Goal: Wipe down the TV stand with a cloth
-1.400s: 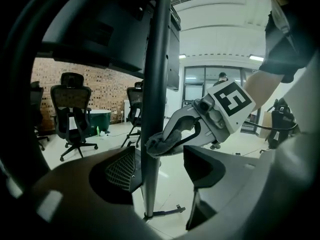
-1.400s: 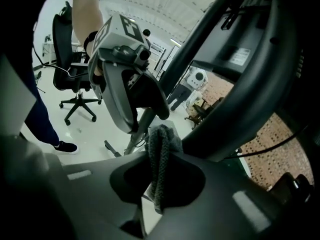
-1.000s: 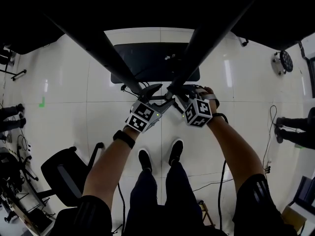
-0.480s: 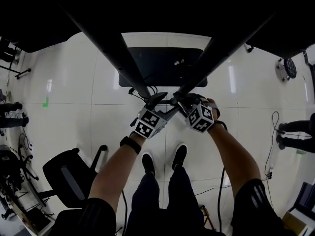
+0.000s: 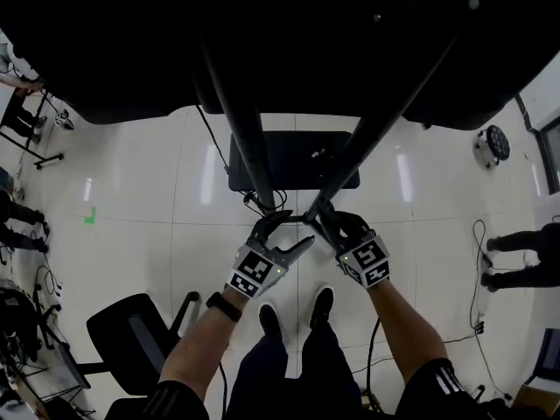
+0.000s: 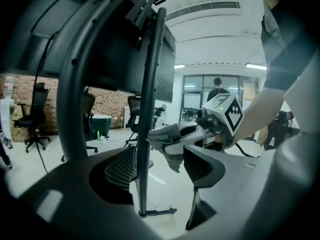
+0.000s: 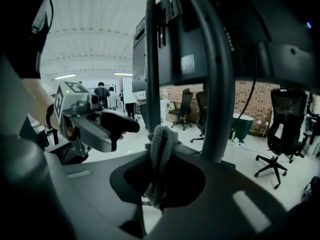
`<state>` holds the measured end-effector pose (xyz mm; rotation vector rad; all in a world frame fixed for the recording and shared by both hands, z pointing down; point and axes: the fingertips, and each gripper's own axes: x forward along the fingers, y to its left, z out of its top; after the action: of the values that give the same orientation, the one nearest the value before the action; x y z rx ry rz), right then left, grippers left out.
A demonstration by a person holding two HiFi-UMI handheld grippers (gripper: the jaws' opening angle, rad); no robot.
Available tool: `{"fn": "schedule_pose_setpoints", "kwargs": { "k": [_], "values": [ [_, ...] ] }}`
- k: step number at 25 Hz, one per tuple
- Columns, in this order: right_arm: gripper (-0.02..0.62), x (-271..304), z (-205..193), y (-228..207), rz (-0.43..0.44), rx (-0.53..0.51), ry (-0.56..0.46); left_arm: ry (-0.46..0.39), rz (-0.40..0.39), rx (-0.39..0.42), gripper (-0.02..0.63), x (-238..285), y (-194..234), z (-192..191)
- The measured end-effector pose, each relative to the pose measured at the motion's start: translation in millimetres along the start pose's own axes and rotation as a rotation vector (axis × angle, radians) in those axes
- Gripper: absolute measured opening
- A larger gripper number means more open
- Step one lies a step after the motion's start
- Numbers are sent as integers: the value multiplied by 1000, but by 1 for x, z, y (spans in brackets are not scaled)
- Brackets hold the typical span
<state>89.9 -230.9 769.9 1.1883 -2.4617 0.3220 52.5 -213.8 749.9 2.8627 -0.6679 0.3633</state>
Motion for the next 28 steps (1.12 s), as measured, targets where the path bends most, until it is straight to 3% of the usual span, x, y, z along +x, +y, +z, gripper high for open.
{"fn": "schedule_pose_setpoints", "kwargs": {
  "k": [7,13,20,25,28],
  "values": [
    [28,-89,110,52,-76,17,-204,-101,-45,49,328,-92,-50,77],
    [28,-179,167,96,-151,48,-335,-145,-27,43,328,-161,-91,117],
    [28,-265,197,141,-142,36,-417,-184,7,-1,325,-213,-134,159],
    [28,-311,175,171,-97,16,-408,-221,71,2,324,-240,-181,171],
    [28,-336,159,191,-67,18,-409,-208,60,-12,324,-249,-218,169]
  ]
}}
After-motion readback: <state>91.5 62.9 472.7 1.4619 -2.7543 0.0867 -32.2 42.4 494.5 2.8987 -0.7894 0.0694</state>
